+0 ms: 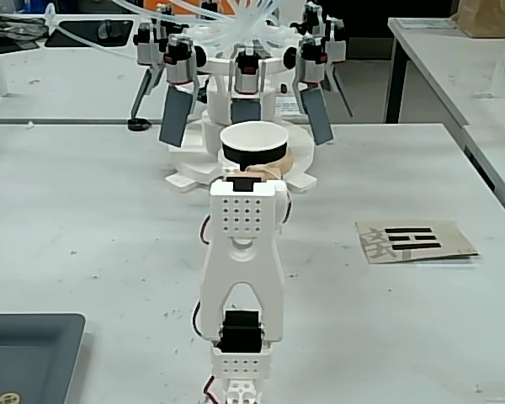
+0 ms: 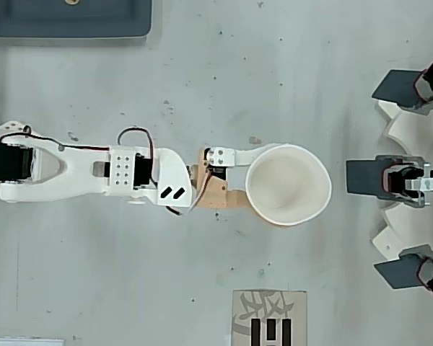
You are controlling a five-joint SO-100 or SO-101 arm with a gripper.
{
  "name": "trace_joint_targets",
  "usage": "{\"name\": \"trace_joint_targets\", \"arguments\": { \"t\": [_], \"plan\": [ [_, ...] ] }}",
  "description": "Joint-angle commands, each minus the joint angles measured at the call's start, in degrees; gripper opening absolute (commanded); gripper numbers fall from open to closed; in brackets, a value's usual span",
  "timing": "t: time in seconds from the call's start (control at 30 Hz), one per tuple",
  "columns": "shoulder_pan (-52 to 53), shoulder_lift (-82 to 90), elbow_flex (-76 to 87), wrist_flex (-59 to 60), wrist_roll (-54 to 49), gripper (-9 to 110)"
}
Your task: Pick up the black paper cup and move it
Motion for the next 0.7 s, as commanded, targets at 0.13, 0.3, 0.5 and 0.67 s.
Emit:
{"name": "trace_joint_targets", "arguments": {
  "t": [0.13, 0.3, 0.5, 0.67],
  "plan": [
    [-0.7, -0.4, -5.6, 0.4, 0.5, 9],
    [-1.0, -1.1, -6.4, 0.9, 0.5, 9],
    [-1.1, -1.6, -6.8, 0.9, 0.5, 9],
    [-1.1, -1.6, -6.8, 0.9, 0.4, 9]
  ]
}}
